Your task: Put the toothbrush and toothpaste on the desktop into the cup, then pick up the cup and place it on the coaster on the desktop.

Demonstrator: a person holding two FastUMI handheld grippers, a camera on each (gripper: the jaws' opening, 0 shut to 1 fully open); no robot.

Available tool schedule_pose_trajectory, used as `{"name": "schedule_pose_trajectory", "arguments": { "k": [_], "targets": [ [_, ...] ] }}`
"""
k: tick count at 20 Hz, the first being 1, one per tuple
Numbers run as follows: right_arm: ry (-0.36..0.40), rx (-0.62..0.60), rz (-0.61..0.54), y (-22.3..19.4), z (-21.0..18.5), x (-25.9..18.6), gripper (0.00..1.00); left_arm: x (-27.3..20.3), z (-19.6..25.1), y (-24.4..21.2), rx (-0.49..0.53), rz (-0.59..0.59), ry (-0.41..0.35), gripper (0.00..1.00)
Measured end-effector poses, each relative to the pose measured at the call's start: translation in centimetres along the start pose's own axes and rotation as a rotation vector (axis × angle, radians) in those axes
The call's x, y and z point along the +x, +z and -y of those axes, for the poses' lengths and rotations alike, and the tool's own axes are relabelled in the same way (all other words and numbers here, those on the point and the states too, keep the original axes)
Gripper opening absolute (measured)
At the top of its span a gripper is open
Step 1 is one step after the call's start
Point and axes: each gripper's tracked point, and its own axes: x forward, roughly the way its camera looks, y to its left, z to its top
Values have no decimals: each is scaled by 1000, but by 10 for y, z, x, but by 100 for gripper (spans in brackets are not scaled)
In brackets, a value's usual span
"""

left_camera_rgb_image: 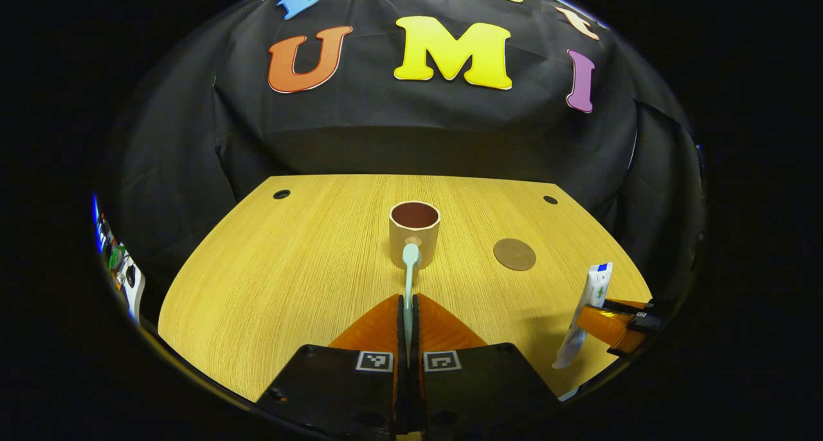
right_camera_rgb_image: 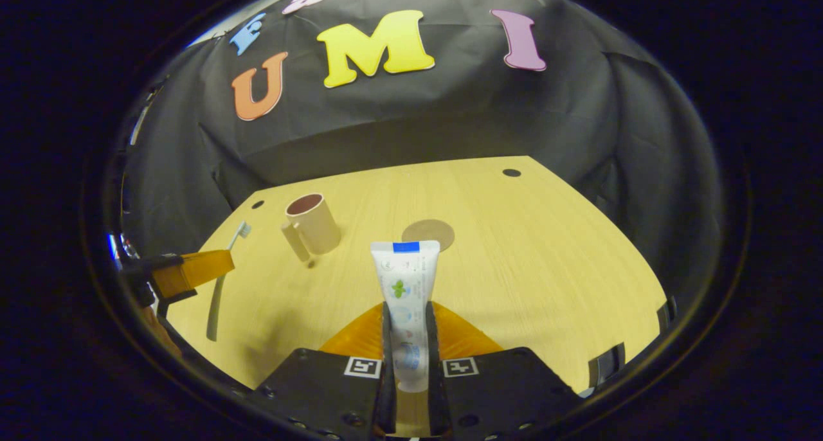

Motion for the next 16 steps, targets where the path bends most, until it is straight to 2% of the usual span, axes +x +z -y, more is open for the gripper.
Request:
{"name": "schedule_pose_trajectory", "arguments": {
  "k": [3,9,16],
  "targets": [
    [17,-11,40,26,-6,-6,20,0,-3,33,6,72,-4,3],
    [60,-31,108,82,-17,-14,20,18,-5,135,-20,322,-26,3],
    [102,-40,102,111,-16,3,19,55,6,213,-28,577,-76,3]
  ]
}}
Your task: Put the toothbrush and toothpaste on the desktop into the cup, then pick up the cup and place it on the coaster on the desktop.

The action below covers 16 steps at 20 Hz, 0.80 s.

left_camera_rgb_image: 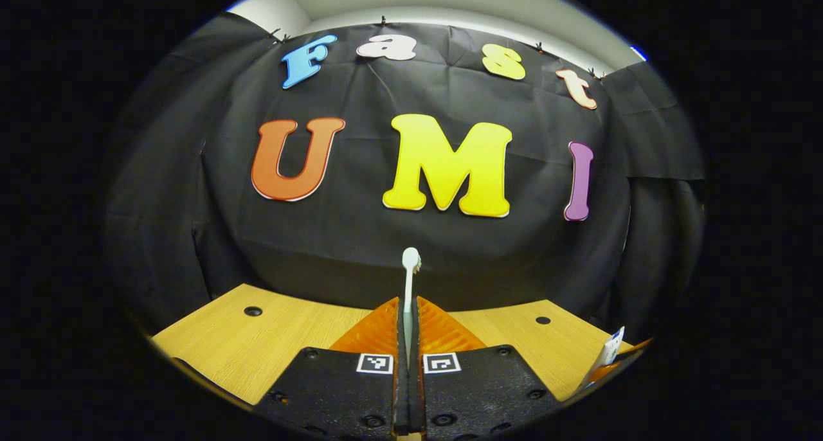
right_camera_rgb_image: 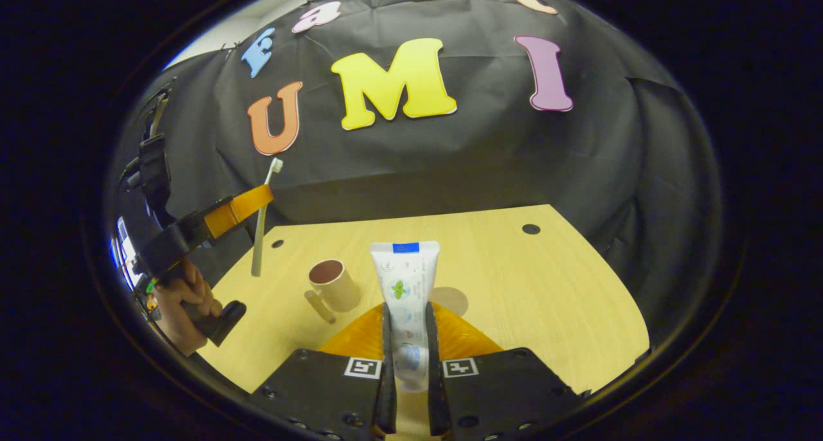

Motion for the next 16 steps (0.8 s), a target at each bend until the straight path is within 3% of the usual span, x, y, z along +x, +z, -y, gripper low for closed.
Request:
{"name": "schedule_pose_trajectory", "arguments": {
  "k": [6,16],
  "targets": [
    [46,8,-36,-1,3,25,20,47,-2,-1,-59,91,-4,2],
    [41,12,-86,-15,22,55,20,87,-16,-56,-120,44,56,4]
  ]
}}
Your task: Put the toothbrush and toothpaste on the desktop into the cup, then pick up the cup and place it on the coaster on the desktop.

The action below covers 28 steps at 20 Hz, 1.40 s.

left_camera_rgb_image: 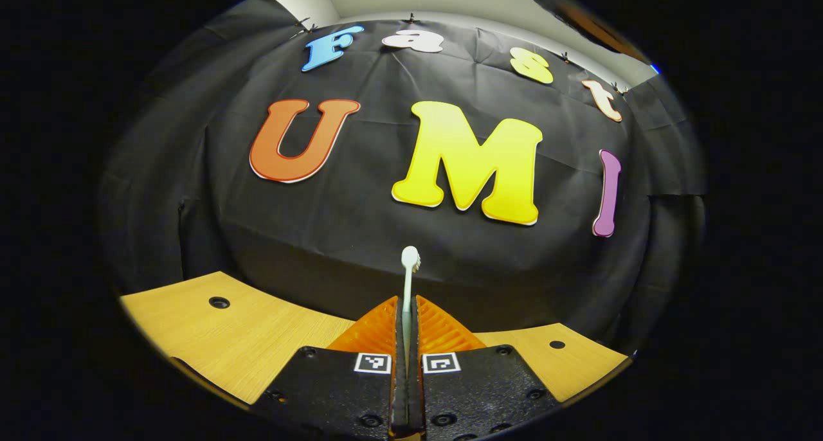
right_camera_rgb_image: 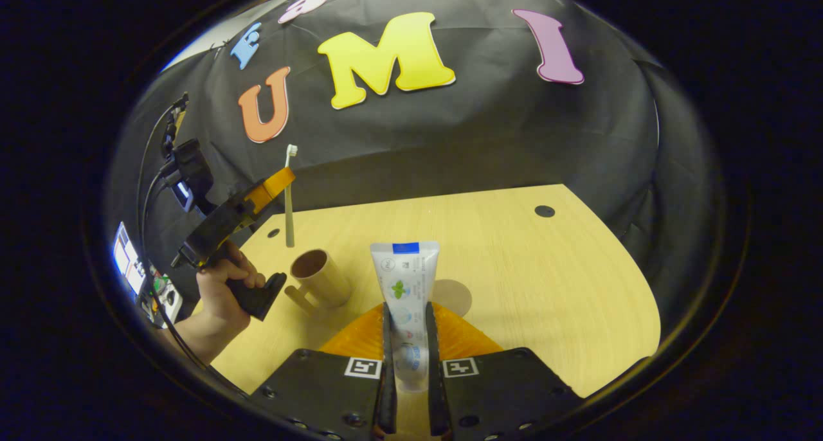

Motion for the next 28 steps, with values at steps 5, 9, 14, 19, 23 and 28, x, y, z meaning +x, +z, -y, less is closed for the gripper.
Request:
{"name": "schedule_pose_trajectory", "arguments": {
  "k": [5,9,14,19,23,28],
  "targets": [
    [-13,6,3,2,5,6,20,-10,-7,-23,21,-30,33,8],
    [-10,-1,2,-1,3,6,19,-22,-5,-28,22,-24,11,16],
    [18,-15,15,0,-14,3,19,-37,-6,-26,15,-54,18,59],
    [72,-39,57,18,-43,8,19,-65,-20,8,89,-14,50,82],
    [151,-61,128,50,-90,21,19,-101,-37,20,86,-74,85,92],
    [285,-94,236,95,-166,49,19,-143,-74,35,123,-116,154,92]
  ]
}}
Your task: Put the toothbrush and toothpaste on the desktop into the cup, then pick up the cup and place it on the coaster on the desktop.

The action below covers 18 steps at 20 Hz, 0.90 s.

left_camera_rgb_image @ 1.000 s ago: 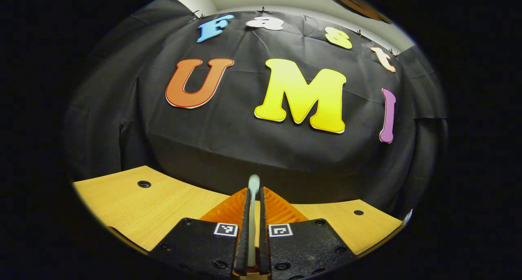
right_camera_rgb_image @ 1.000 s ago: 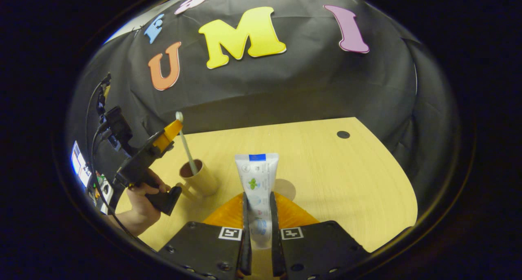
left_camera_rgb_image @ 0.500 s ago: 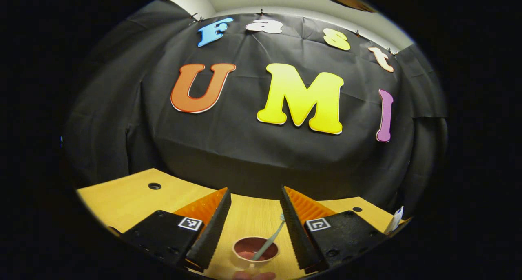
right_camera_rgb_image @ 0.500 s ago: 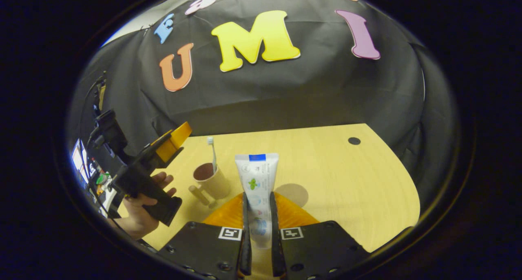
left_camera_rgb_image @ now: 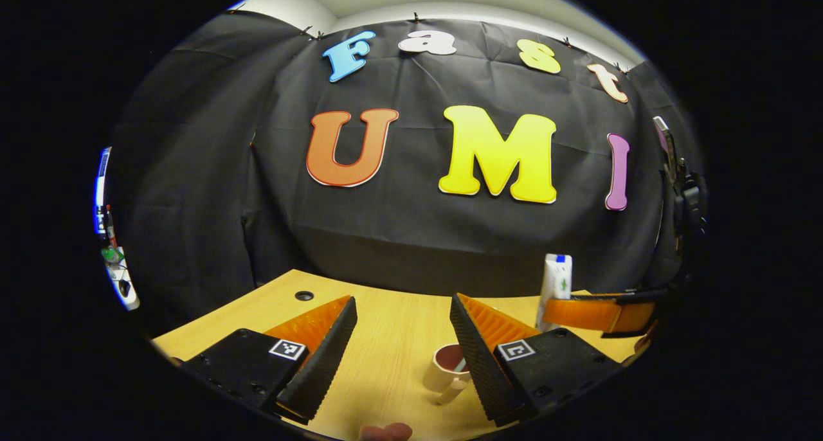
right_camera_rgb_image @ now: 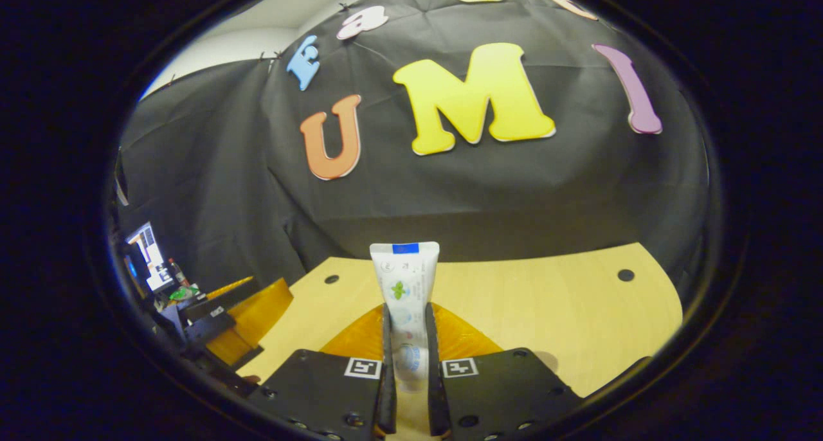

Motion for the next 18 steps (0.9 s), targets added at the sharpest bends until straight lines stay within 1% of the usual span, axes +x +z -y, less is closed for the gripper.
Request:
{"name": "schedule_pose_trajectory", "arguments": {
  "k": [3,6,8,10,15,16,18],
  "targets": [
    [61,-37,64,11,-29,33,19,-11,-26,-4,11,-13,45,93],
    [88,-79,101,7,-40,60,19,-17,-50,-13,2,-30,92,93],
    [85,-83,101,1,-43,77,19,-17,-60,-21,9,-46,117,93],
    [69,-99,90,-15,-43,90,19,-17,-66,-26,17,-63,131,92],
    [41,-104,72,-42,-31,101,20,-18,-62,-40,9,-101,123,92],
    [39,-100,60,-49,-29,102,26,-17,-60,-41,10,-105,119,93],
    [42,-85,67,-50,-28,95,30,-15,-57,-43,12,-107,109,92]
  ]
}}
